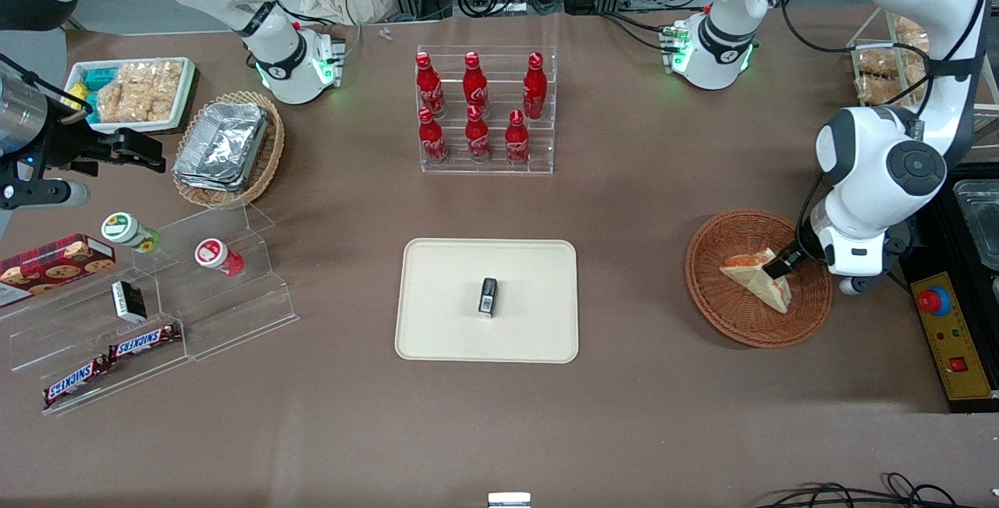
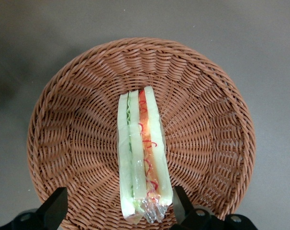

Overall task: Place sandwich from basket to tray
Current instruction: 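Lower the left gripper over the wrapped sandwich in the wicker basket, then close the left gripper on the sandwich's wrapped edge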

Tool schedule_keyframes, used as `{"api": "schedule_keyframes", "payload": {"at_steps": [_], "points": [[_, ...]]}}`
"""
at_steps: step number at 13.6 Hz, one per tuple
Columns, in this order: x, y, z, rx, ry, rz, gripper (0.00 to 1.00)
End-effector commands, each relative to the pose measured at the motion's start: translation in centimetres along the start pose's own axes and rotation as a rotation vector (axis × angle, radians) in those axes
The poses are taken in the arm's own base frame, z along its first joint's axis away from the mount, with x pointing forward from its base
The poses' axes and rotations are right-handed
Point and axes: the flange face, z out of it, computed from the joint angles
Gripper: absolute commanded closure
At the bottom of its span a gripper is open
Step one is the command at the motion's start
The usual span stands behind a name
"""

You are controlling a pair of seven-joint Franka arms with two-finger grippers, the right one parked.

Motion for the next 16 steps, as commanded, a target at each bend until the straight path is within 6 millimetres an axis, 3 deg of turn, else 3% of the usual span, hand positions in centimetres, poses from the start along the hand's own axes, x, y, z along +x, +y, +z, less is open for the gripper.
{"api": "schedule_keyframes", "payload": {"at_steps": [1,3,9,12,16], "points": [[-0.4,-0.1,1.0,-0.032,0.004,-0.043,0.01],[-0.4,-0.1,2.7,-0.037,-0.004,-0.048,0.01],[0.1,-1.1,4.8,-0.019,-0.032,-0.071,0.01],[0.0,-0.8,6.9,-0.039,-0.032,-0.081,0.01],[-0.3,0.8,7.6,-0.064,-0.041,-0.113,0.01]]}}
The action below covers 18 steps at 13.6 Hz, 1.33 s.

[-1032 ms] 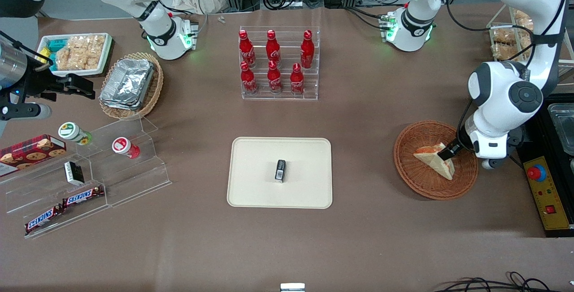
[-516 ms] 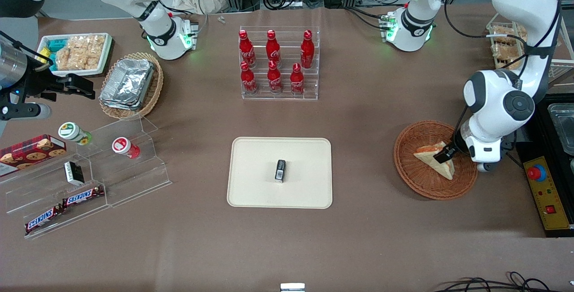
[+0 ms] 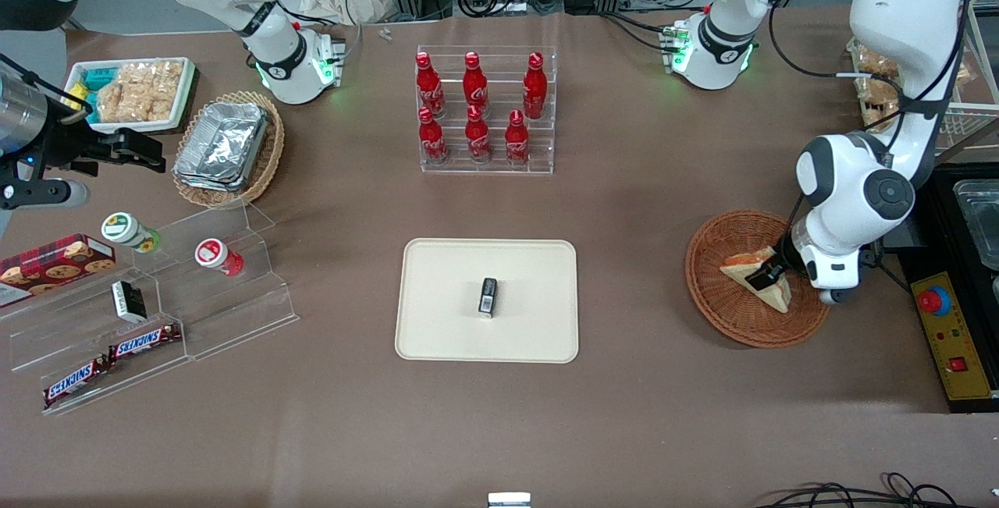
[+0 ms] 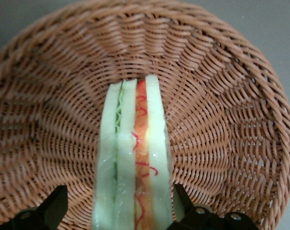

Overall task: Place sandwich from basket to tray
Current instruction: 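Lift the sandwich up out of the basket with the left gripper, then carry the sandwich over to the cream tray with the left gripper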

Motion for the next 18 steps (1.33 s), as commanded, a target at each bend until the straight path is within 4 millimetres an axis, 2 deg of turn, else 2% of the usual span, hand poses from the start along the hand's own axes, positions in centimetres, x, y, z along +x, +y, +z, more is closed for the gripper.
{"api": "schedule_keyframes", "payload": {"at_steps": [1,4,5,9,10,11,12,14,16,17,18], "points": [[-0.3,1.6,-0.3,-0.031,0.017,-0.042,0.03],[-0.2,2.3,-1.4,-0.036,0.036,-0.003,0.95],[-0.1,2.3,-1.5,-0.038,0.039,0.018,1.0],[0.1,2.3,-2.3,-0.04,0.043,0.039,1.0],[0.1,2.3,-2.8,-0.031,0.037,0.041,1.0],[0.0,2.4,-4.2,-0.015,0.027,0.048,1.0],[0.2,3.0,-6.4,0.006,0.012,0.056,1.0],[1.1,4.9,-12.7,0.057,-0.035,0.127,1.0],[3.0,6.9,-19.8,0.077,-0.069,0.233,1.0],[3.6,7.5,-22.7,0.081,-0.084,0.282,1.0],[3.4,8.1,-25.6,0.077,-0.085,0.356,1.0]]}}
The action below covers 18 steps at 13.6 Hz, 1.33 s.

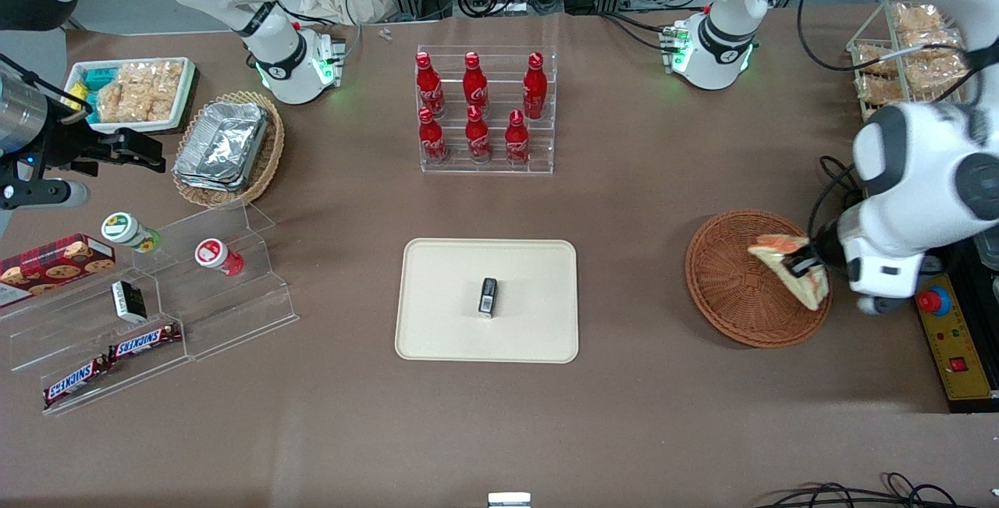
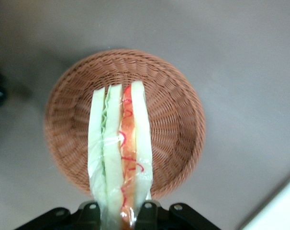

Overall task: Place sandwich from basket to tray
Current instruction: 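Carry the sandwich over to the cream tray with the left gripper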

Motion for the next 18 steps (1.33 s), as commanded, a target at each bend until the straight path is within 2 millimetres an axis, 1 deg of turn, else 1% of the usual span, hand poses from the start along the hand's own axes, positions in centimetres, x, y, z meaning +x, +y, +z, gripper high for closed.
{"api": "schedule_keyframes", "payload": {"at_steps": [1,2,3,4,5,6,7,8,9,10,11,13,14,15,16,18], "points": [[0.7,1.3,-6.4,-0.003,-0.003,0.19,1.0],[0.2,1.8,-7.7,-0.004,0.003,0.277,1.0],[-0.6,2.8,-8.5,-0.002,0.001,0.335,1.0],[-1.9,4.7,-9.0,-0.002,0.005,0.376,1.0],[-3.6,7.1,-9.0,0.005,0.01,0.423,1.0],[-5.0,9.3,-8.1,0.03,0.009,0.467,1.0],[-6.6,12.1,-6.7,0.049,0.008,0.514,1.0],[-8.2,14.8,-5.7,0.05,0.006,0.552,1.0],[-8.9,17.1,-4.4,0.047,-0.004,0.542,1.0],[-9.7,19.7,-2.4,0.042,-0.013,0.526,1.0],[-10.6,22.2,0.1,0.033,-0.01,0.535,1.0],[-13.1,27.4,5.3,-0.008,0.028,0.563,1.0],[-14.1,29.2,7.9,-0.027,0.038,0.545,1.0],[-15.4,31.0,10.3,-0.049,0.051,0.533,1.0],[-16.0,32.2,12.4,-0.067,0.06,0.529,1.0],[-17.3,33.6,16.1,-0.079,0.055,0.546,1.0]]}}
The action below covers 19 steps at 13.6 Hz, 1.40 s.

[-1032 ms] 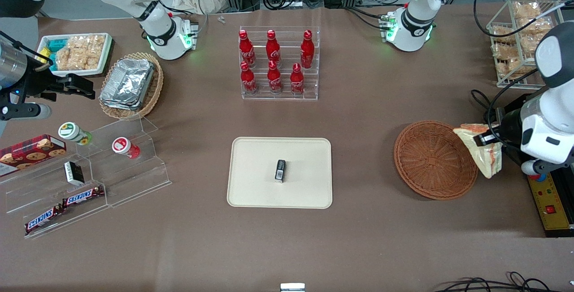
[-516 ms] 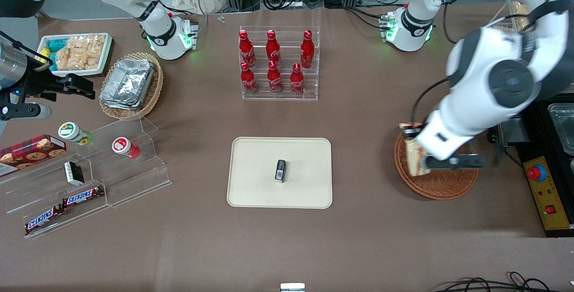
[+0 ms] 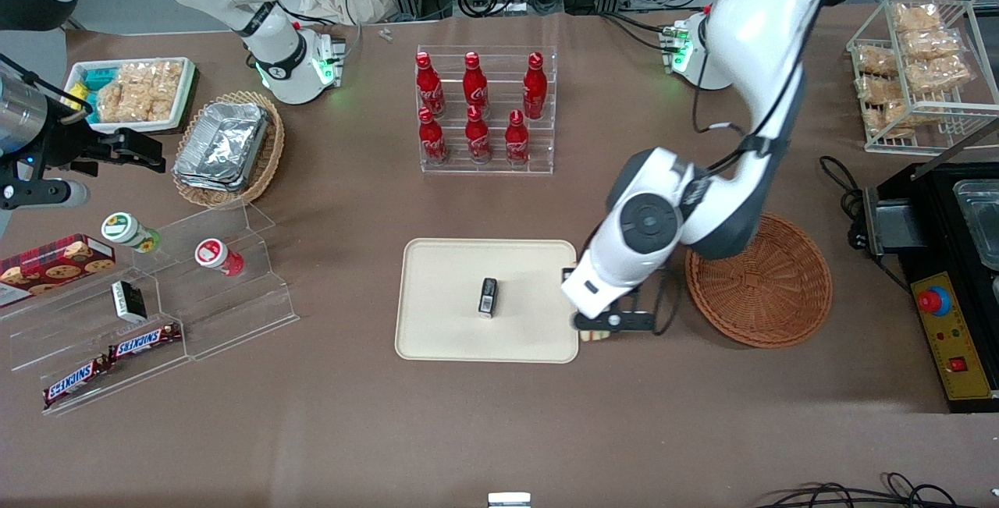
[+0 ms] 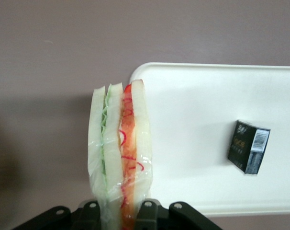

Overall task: Place sandwich from basket to tray
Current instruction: 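Carry the sandwich over to the cream tray with the left gripper, then lower the sandwich onto the tray beside the black box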

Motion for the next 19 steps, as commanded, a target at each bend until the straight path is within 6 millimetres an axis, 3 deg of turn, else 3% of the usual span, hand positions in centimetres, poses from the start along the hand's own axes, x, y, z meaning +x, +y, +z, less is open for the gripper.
{"api": "schedule_keyframes", "payload": {"at_steps": [1,3,8,9,10,11,12,15,19], "points": [[0.1,2.4,2.6,-0.006,0.027,0.013,1.0],[-0.8,3.8,4.4,-0.009,0.029,0.036,1.0],[-0.7,3.6,8.1,0.023,0.052,0.075,1.0],[-0.7,3.7,8.3,0.015,0.061,0.077,0.86],[-0.6,3.7,8.5,0.011,0.064,0.078,0.52],[-0.6,3.7,8.6,0.013,0.063,0.077,0.24],[-0.6,3.6,8.5,0.012,0.065,0.076,0.04],[0.0,3.3,6.4,-0.003,0.08,0.05,0.01],[-0.4,1.3,-2.4,0.016,0.107,-0.031,0.01]]}}
